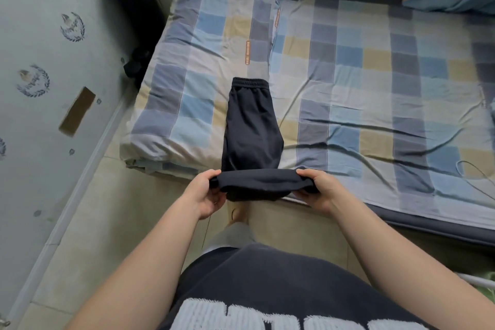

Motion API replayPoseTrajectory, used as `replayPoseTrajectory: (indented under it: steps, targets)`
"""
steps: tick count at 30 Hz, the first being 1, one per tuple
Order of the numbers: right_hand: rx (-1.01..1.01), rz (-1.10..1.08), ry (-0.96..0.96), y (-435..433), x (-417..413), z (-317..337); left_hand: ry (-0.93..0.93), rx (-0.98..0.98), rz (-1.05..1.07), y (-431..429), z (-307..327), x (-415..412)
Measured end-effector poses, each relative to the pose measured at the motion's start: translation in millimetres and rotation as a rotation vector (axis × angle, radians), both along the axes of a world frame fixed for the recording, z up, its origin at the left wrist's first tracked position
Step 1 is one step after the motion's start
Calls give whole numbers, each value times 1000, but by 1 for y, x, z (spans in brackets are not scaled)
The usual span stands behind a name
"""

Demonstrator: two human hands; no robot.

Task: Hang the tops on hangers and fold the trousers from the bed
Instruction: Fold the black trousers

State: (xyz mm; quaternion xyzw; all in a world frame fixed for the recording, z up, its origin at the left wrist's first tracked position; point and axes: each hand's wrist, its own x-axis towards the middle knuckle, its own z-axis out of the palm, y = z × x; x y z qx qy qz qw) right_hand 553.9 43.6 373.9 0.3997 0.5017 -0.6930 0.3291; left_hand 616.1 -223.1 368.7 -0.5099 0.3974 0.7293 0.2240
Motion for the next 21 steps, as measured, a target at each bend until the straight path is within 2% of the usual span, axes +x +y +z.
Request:
replayPoseTrajectory:
  steps: [5, 10, 21]
  targets:
    - [41, -81, -30, -40, -110, 0, -44, 20, -40, -37, 2, -119]
    - [46, -175, -15, -72, -227, -15, -57, 46, -47, -63, -27, -244]
    - [179, -117, -27, -93, -395, -124, -83, 37, -78, -76, -129, -408]
